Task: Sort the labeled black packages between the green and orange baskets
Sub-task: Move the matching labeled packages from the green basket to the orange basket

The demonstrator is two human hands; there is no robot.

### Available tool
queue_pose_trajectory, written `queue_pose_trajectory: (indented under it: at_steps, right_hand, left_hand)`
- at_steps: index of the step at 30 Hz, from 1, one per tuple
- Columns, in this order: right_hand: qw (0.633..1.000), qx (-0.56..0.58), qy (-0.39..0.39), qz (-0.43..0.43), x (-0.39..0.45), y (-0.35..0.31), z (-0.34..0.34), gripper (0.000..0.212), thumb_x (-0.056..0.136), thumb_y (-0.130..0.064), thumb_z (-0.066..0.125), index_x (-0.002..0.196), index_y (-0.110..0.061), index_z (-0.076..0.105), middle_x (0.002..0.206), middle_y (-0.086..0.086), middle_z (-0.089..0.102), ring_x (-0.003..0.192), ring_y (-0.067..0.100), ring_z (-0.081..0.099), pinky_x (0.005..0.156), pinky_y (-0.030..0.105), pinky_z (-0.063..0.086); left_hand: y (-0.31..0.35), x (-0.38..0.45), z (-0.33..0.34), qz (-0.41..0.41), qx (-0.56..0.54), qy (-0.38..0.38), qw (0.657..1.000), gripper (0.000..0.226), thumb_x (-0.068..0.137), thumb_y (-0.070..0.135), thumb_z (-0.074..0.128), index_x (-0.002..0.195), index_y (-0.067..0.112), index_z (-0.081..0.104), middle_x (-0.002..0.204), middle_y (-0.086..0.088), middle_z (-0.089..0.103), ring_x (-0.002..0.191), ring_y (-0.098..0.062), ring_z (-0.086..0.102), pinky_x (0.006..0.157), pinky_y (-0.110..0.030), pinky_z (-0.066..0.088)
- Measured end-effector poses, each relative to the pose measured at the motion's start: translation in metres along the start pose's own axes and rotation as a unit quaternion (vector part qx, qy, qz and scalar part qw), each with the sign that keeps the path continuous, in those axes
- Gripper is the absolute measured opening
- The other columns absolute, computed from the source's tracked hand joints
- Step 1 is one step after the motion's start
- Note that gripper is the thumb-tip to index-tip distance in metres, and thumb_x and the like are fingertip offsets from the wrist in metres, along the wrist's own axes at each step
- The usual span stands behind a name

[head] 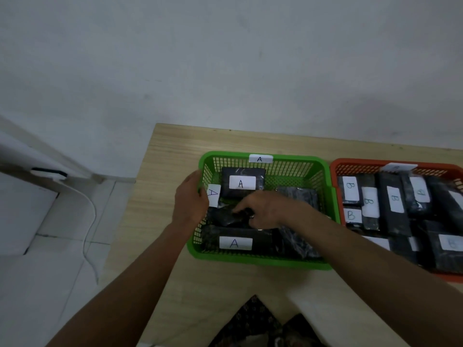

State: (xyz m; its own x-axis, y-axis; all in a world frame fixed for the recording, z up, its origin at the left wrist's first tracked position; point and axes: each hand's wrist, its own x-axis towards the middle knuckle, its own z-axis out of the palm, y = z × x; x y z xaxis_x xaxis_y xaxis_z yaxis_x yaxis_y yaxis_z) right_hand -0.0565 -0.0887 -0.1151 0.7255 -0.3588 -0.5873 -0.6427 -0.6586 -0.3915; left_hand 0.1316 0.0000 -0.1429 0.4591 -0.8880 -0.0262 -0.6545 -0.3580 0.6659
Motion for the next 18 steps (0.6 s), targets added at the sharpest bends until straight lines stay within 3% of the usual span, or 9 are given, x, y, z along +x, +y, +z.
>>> queue_pose_trajectory:
  at_steps: [2, 4, 6, 7, 8, 10, 14, 18]
  right_hand:
    - [1.0, 0.007, 0.027, -0.012, 0.0, 0.0, 0.0, 0.047, 0.095, -0.022, 0.056, 0.14, -0.033, 0.05, 0.139, 0.004, 0.056, 0.12, 0.023, 0.055, 0.092, 0.032, 0.048]
    - [0.995, 0.028, 0.09, -0.022, 0.0, 0.001, 0.001, 0.039, 0.1, -0.026, 0.049, 0.138, -0.03, 0.052, 0.128, 0.005, 0.064, 0.099, 0.018, 0.06, 0.08, 0.028, 0.044]
    - [0.98, 0.113, 0.163, -0.014, 0.0, 0.002, 0.001, 0.036, 0.101, -0.024, 0.046, 0.137, -0.027, 0.054, 0.108, 0.006, 0.067, 0.078, 0.013, 0.057, 0.072, 0.03, 0.044]
    - [0.966, 0.176, 0.191, -0.011, 0.0, 0.003, -0.001, 0.036, 0.101, -0.021, 0.046, 0.135, -0.025, 0.056, 0.102, 0.005, 0.066, 0.076, 0.014, 0.057, 0.071, 0.033, 0.047]
    - [0.949, 0.238, 0.207, -0.009, 0.0, 0.003, -0.005, 0.035, 0.102, -0.018, 0.046, 0.134, -0.023, 0.057, 0.103, 0.004, 0.067, 0.082, 0.017, 0.061, 0.075, 0.036, 0.05]
    - [0.925, 0.321, 0.204, -0.004, -0.004, 0.005, -0.012, 0.036, 0.103, -0.017, 0.044, 0.136, -0.02, 0.058, 0.117, 0.005, 0.067, 0.099, 0.022, 0.065, 0.088, 0.043, 0.054]
    - [0.909, 0.366, 0.197, 0.003, -0.014, 0.004, -0.019, 0.035, 0.103, -0.014, 0.045, 0.134, -0.019, 0.059, 0.125, 0.006, 0.066, 0.108, 0.022, 0.065, 0.097, 0.046, 0.052]
    - [0.923, 0.314, 0.219, 0.024, -0.018, 0.005, -0.02, 0.037, 0.099, -0.021, 0.054, 0.136, -0.019, 0.058, 0.136, 0.007, 0.061, 0.119, 0.023, 0.059, 0.104, 0.04, 0.046]
  left_hand:
    - [0.001, -0.001, 0.0, 0.0, 0.014, -0.018, 1.0, 0.046, 0.092, 0.002, 0.052, 0.138, 0.001, 0.049, 0.142, -0.018, 0.052, 0.131, -0.03, 0.048, 0.113, -0.034, 0.034]
    - [0.004, -0.004, -0.003, 0.022, 0.024, -0.009, 0.999, 0.043, 0.094, 0.008, 0.054, 0.136, 0.004, 0.053, 0.145, -0.016, 0.049, 0.133, -0.029, 0.047, 0.11, -0.03, 0.032]
    - [0.01, -0.006, -0.007, 0.045, 0.01, 0.014, 0.999, 0.037, 0.096, 0.019, 0.055, 0.131, 0.009, 0.058, 0.142, -0.013, 0.053, 0.128, -0.025, 0.052, 0.108, -0.03, 0.036]
    - [0.013, -0.007, -0.01, 0.045, -0.009, 0.018, 0.999, 0.035, 0.096, 0.025, 0.054, 0.128, 0.012, 0.061, 0.136, -0.01, 0.058, 0.123, -0.022, 0.056, 0.107, -0.033, 0.041]
    - [0.016, -0.008, -0.013, 0.038, -0.036, 0.014, 0.999, 0.034, 0.097, 0.033, 0.053, 0.123, 0.016, 0.064, 0.127, -0.005, 0.065, 0.114, -0.016, 0.061, 0.101, -0.034, 0.048]
    - [0.021, -0.008, -0.019, 0.014, -0.087, 0.005, 0.996, 0.032, 0.094, 0.045, 0.052, 0.113, 0.026, 0.069, 0.103, 0.009, 0.071, 0.095, 0.0, 0.064, 0.085, -0.023, 0.053]
    - [0.024, -0.004, -0.023, 0.007, -0.074, -0.018, 0.997, 0.027, 0.084, 0.041, 0.07, 0.106, 0.027, 0.071, 0.087, 0.018, 0.067, 0.076, 0.017, 0.059, 0.067, -0.001, 0.042]
    - [0.026, -0.005, -0.02, 0.023, -0.032, -0.021, 0.999, 0.027, 0.081, 0.04, 0.073, 0.101, 0.023, 0.074, 0.078, 0.018, 0.064, 0.068, 0.013, 0.056, 0.063, -0.004, 0.038]
